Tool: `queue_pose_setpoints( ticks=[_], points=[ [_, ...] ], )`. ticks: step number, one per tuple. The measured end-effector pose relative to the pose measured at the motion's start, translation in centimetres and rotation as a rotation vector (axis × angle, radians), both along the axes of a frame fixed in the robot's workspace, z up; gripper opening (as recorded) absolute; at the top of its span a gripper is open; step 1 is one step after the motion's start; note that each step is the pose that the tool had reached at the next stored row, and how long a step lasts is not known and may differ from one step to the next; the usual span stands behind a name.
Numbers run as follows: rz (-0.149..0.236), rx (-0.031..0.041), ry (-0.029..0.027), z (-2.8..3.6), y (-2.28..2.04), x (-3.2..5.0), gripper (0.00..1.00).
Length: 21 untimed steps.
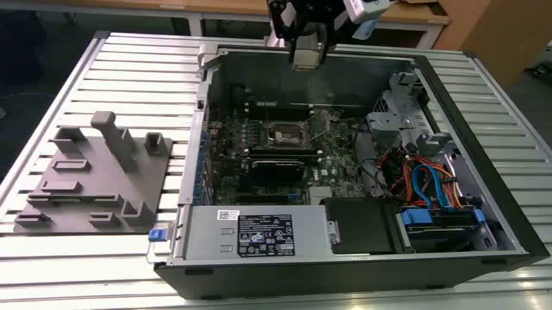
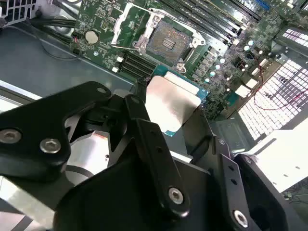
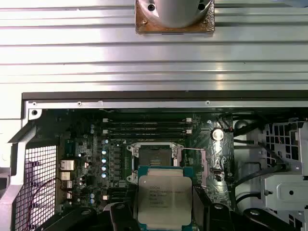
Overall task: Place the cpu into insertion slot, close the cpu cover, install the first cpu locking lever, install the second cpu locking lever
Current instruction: 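Place the cpu into insertion slot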
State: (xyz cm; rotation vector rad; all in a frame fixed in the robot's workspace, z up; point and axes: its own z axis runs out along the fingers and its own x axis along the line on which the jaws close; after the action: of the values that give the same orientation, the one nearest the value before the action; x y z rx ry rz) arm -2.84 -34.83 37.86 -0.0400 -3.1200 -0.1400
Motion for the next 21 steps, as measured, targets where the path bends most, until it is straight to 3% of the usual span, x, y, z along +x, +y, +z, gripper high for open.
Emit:
queue_pose_setpoints(
  ticks=[15, 21],
  points=[
    [-0.006, 0.0000, 0.0000, 0.00, 0.00, 0.00, 0.54],
    [-0.091, 0.0000, 0.0000, -0.03, 0.00, 0.00, 0.54]
  ],
)
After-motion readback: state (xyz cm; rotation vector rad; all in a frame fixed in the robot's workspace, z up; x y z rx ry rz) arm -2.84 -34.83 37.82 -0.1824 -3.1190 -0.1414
